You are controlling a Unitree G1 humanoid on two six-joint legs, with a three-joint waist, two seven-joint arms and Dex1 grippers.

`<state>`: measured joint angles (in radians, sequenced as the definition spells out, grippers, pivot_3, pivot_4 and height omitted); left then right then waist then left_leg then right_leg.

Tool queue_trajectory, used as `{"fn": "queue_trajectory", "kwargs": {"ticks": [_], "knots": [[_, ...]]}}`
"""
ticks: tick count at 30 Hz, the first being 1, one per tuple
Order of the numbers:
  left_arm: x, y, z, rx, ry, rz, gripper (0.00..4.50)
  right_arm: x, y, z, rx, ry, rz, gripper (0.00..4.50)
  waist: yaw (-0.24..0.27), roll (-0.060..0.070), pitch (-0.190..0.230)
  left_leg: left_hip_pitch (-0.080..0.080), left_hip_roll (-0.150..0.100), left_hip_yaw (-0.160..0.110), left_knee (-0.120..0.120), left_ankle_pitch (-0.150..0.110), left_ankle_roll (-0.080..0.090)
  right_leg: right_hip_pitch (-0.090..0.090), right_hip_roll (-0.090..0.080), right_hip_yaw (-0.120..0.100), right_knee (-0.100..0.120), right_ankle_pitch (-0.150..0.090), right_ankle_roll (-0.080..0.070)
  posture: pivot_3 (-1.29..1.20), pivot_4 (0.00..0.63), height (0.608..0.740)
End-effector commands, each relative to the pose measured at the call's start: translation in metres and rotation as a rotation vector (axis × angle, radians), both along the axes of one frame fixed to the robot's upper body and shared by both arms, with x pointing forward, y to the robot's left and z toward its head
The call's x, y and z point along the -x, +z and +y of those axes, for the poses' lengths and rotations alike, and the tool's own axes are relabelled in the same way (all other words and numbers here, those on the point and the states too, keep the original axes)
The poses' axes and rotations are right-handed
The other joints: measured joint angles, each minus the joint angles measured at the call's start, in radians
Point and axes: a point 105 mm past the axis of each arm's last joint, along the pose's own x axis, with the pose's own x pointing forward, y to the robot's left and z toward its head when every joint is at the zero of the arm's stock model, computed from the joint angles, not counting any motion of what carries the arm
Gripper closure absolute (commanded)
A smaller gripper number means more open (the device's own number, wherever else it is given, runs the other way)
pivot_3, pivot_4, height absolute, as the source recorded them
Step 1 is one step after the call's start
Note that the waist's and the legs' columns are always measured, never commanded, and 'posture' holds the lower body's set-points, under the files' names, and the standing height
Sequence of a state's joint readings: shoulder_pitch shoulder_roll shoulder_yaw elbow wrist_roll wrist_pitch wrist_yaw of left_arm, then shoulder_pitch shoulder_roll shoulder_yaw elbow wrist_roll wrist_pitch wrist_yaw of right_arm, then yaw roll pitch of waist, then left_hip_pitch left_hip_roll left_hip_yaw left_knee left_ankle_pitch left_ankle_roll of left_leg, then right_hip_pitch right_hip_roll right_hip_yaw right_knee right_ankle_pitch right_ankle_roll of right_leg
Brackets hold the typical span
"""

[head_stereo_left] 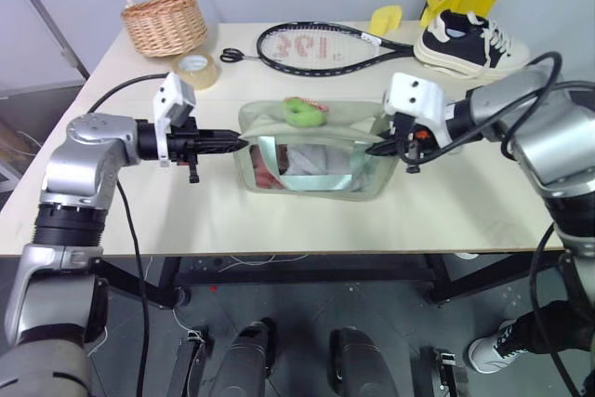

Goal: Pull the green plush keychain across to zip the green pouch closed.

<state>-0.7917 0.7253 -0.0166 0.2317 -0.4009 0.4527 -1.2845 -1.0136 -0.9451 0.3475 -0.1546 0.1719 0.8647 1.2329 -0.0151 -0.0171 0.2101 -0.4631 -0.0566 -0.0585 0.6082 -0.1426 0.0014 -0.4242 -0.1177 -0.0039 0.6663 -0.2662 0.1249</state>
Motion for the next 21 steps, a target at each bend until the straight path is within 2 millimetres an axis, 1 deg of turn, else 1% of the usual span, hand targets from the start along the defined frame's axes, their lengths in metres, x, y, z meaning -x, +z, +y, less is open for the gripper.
{"fn": "queue_trajectory", "kwargs": {"ticks": [1, 4, 7, 10, 12, 14, 15, 17, 19, 21], "knots": [[0.005, 0.004, -0.006, -0.005, -0.016, -0.018, 4.5, 0.015, 0.019, 0.002, -0.037, 0.068, -0.025, 3.37, 0.002, 0.0, 0.0, 0.0, 0.0, 0.0, 0.0, 0.0, 0.0, 0.0, 0.0, 0.0, 0.0, 0.0, 0.0, 0.0, 0.15, 0.724], [0.007, 0.004, -0.004, -0.004, -0.009, -0.019, 4.5, 0.024, 0.042, 0.013, -0.143, 0.137, -0.032, 1.89, 0.001, 0.0, 0.0, 0.0, 0.0, 0.0, 0.0, 0.0, 0.0, 0.0, 0.0, 0.0, 0.0, 0.0, 0.0, 0.0, 0.15, 0.724], [0.008, 0.003, -0.005, -0.003, -0.008, -0.015, 4.5, 0.021, 0.059, 0.028, -0.212, 0.161, -0.082, 0.38, 0.0, 0.0, 0.0, 0.0, 0.0, 0.0, 0.0, 0.0, 0.0, 0.001, 0.0, 0.0, 0.0, 0.0, 0.0, 0.0, 0.15, 0.724], [0.008, 0.002, -0.007, -0.002, -0.008, -0.014, 4.5, 0.013, 0.065, 0.048, -0.246, 0.176, -0.109, 0.38, -0.002, 0.0, 0.0, 0.001, 0.0, -0.001, 0.0, 0.0, 0.0, 0.001, 0.0, 0.0, 0.0, 0.0, 0.0, 0.0, 0.15, 0.724], [0.008, 0.003, -0.007, 0.001, -0.007, -0.014, 4.5, 0.003, 0.063, 0.061, -0.251, 0.167, -0.128, 0.38, 0.001, 0.0, 0.0, 0.001, 0.0, -0.001, 0.0, 0.0, 0.0, 0.001, 0.0, 0.0, 0.0, 0.0, 0.0, 0.0, 0.15, 0.724], [0.008, 0.003, -0.008, 0.005, -0.007, -0.014, 4.5, -0.009, 0.056, 0.071, -0.226, 0.144, -0.146, 0.38, 0.001, 0.0, 0.0, 0.001, 0.0, -0.001, 0.001, 0.0, 0.0, 0.001, 0.0, 0.0, 0.0, 0.0, 0.0, 0.0, 0.15, 0.724], [0.008, 0.003, -0.009, 0.005, -0.007, -0.015, 4.5, -0.013, 0.052, 0.075, -0.208, 0.138, -0.148, 0.6, 0.002, 0.0, 0.0, 0.001, 0.0, 0.0, 0.001, 0.0, 0.0, 0.001, 0.0, 0.0, 0.0, 0.0, -0.001, 0.0, 0.15, 0.724], [0.008, 0.004, -0.009, 0.006, -0.005, -0.016, 4.5, -0.017, 0.048, 0.078, -0.196, 0.128, -0.137, 1.24, 0.004, 0.0, 0.0, 0.0, 0.0, -0.001, 0.002, 0.0, 0.0, 0.001, 0.0, 0.0, 0.0, 0.0, -0.001, 0.0, 0.15, 0.724], [0.009, 0.004, -0.009, 0.007, -0.001, -0.017, 4.5, -0.018, 0.049, 0.078, -0.196, 0.125, -0.137, 2.31, 0.003, 0.0, 0.0, 0.0, -0.001, 0.0, 0.002, 0.0, 0.0, 0.001, 0.0, 0.0, 0.0, 0.001, 0.0, 0.0, 0.15, 0.724], [0.009, 0.005, -0.007, 0.006, 0.005, -0.018, 4.5, -0.016, 0.055, 0.077, -0.218, 0.123, -0.131, 3.39, 0.001, 0.0, 0.0, 0.0, -0.001, 0.0, 0.002, 0.0, 0.0, 0.001, 0.0, 0.0, 0.0, 0.001, 0.0, 0.0, 0.15, 0.724]]}}
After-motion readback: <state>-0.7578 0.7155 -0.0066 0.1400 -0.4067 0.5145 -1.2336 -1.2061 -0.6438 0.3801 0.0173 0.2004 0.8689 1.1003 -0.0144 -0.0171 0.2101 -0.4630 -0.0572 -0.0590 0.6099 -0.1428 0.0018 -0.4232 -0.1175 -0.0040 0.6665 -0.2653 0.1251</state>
